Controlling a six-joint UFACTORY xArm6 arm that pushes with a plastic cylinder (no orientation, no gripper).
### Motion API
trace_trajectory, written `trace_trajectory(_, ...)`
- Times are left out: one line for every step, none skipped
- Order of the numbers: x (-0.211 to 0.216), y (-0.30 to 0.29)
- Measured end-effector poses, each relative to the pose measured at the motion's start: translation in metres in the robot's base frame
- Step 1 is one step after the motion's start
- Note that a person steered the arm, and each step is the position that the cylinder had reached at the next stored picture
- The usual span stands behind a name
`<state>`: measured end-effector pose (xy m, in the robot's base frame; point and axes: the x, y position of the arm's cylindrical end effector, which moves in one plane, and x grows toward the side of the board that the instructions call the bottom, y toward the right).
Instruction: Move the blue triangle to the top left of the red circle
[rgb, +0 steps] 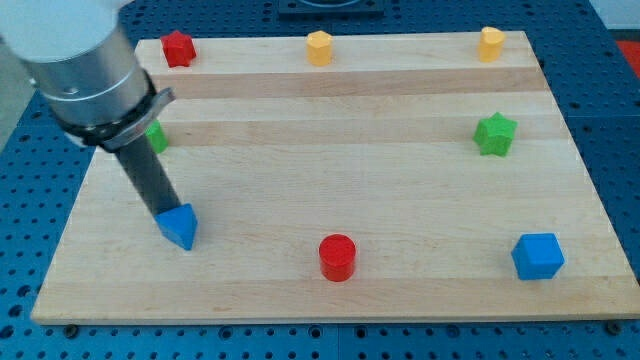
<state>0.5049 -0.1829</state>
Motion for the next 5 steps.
trace_trajectory(0.010,-0.033)
trace_trajectory(0.042,-0.077)
trace_trajectory(0.052,-0.067)
trace_trajectory(0.026,-0.009)
trace_trajectory(-0.005,0.049)
